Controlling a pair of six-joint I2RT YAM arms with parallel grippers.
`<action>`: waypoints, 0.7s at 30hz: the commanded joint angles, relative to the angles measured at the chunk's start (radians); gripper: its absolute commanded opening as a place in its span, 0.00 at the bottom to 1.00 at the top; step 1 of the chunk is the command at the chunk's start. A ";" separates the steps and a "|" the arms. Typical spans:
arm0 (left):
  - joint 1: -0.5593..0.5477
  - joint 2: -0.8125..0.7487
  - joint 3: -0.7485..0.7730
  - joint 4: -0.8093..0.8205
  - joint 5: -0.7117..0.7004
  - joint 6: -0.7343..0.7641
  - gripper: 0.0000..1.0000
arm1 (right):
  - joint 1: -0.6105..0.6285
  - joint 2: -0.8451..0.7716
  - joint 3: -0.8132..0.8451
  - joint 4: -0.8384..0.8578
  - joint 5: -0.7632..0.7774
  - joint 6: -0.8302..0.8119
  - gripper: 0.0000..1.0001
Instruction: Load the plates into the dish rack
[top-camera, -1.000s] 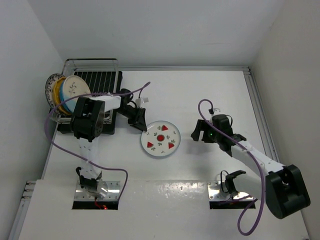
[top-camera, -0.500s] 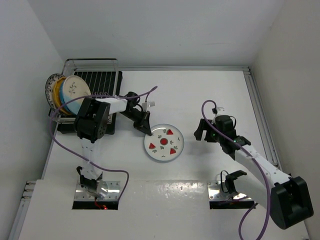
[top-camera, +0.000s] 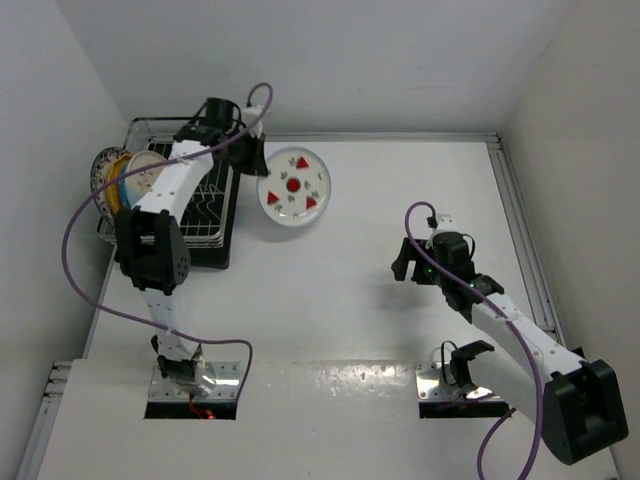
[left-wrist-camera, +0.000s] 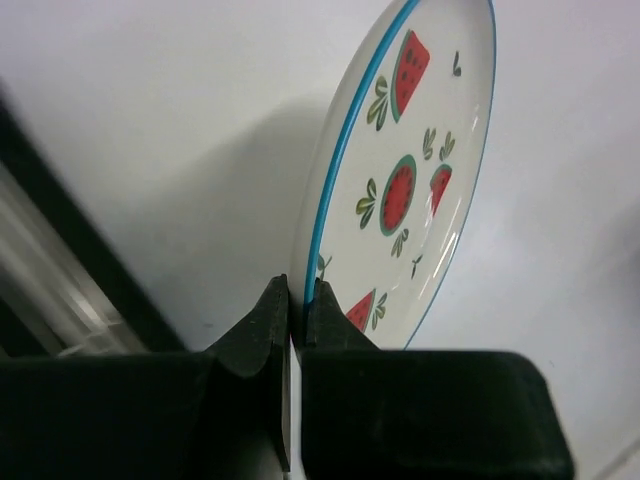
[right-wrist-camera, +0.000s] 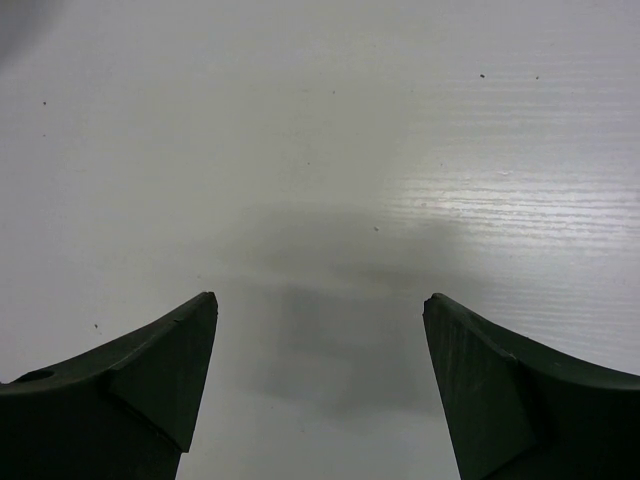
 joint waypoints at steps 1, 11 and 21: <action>0.024 -0.098 0.148 -0.023 -0.074 -0.002 0.00 | -0.003 0.010 0.018 0.056 0.022 -0.028 0.83; 0.181 -0.166 0.502 -0.073 -0.505 0.094 0.00 | -0.012 0.060 0.069 0.077 -0.008 -0.058 0.85; 0.159 -0.298 0.341 -0.036 -0.992 0.237 0.00 | -0.015 0.149 0.173 -0.002 -0.055 -0.076 0.85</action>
